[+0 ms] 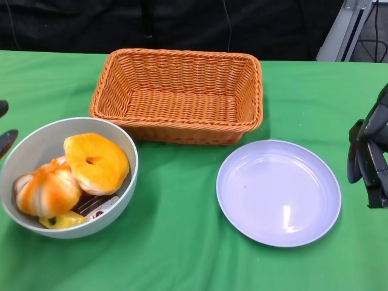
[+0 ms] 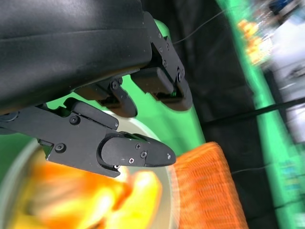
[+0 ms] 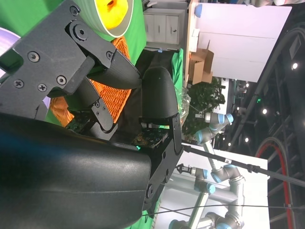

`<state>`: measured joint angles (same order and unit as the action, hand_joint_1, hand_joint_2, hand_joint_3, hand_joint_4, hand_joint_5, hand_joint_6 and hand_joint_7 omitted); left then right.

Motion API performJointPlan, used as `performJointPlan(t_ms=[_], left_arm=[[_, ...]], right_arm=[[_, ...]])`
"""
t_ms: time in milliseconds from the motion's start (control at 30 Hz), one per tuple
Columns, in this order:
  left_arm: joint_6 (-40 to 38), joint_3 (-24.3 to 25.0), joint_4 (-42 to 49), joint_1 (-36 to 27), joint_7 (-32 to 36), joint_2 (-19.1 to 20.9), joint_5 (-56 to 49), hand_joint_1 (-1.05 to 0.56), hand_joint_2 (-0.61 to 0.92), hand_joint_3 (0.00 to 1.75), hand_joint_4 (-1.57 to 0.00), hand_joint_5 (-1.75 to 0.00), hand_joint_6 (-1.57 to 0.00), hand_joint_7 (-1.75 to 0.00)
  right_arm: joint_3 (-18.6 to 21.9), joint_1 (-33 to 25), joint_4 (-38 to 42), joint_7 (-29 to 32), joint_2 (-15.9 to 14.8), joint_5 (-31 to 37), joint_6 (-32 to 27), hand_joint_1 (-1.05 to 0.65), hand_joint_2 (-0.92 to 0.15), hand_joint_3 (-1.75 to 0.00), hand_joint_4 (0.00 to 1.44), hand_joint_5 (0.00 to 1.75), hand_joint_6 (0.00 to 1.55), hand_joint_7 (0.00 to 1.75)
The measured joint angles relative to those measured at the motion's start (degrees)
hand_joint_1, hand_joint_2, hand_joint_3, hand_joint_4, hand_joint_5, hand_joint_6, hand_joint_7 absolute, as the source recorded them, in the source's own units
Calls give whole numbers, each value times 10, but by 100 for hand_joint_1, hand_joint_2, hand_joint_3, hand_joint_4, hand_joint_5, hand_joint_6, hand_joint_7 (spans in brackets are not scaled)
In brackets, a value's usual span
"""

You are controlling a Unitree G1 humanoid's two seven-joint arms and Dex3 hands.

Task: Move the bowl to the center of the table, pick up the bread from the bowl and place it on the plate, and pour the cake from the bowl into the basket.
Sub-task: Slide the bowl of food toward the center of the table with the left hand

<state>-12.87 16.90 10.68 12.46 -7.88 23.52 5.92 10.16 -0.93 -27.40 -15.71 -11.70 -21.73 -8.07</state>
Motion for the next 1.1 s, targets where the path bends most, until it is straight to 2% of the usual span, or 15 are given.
performJointPlan(t_ms=[167,467,533,600,800,1100], left_arm=[[-49,-21,-1,0,-16,22,-18,-64,92,47,-38,-1,-38,0],[-77,-27,-9,0,-26,31,-25,-64,92,48,-37,0,-37,0],[-125,-40,-20,3,-66,46,-17,-69,92,49,-25,0,-28,0],[-202,-50,-40,8,-107,58,7,-70,92,47,-23,0,-26,-1],[-355,-48,-101,21,-136,68,53,-70,92,44,-21,0,-25,0],[-438,-42,-122,25,-169,80,108,-69,92,41,-15,0,-19,0]], right_arm=[[0,0,2,-6,0,-1,9,-28,-30,-146,94,175,69,165],[0,0,3,-9,0,-1,9,-28,-30,-146,95,175,69,165],[-1,-1,3,-8,0,-1,10,-28,-30,-146,95,175,69,165],[-2,-1,3,-8,0,1,11,-28,-31,-146,94,175,69,165],[-10,-2,3,-5,1,11,13,-28,-32,-144,94,175,68,167],[-15,-3,3,-5,2,11,23,-28,-34,-142,94,175,67,167]])
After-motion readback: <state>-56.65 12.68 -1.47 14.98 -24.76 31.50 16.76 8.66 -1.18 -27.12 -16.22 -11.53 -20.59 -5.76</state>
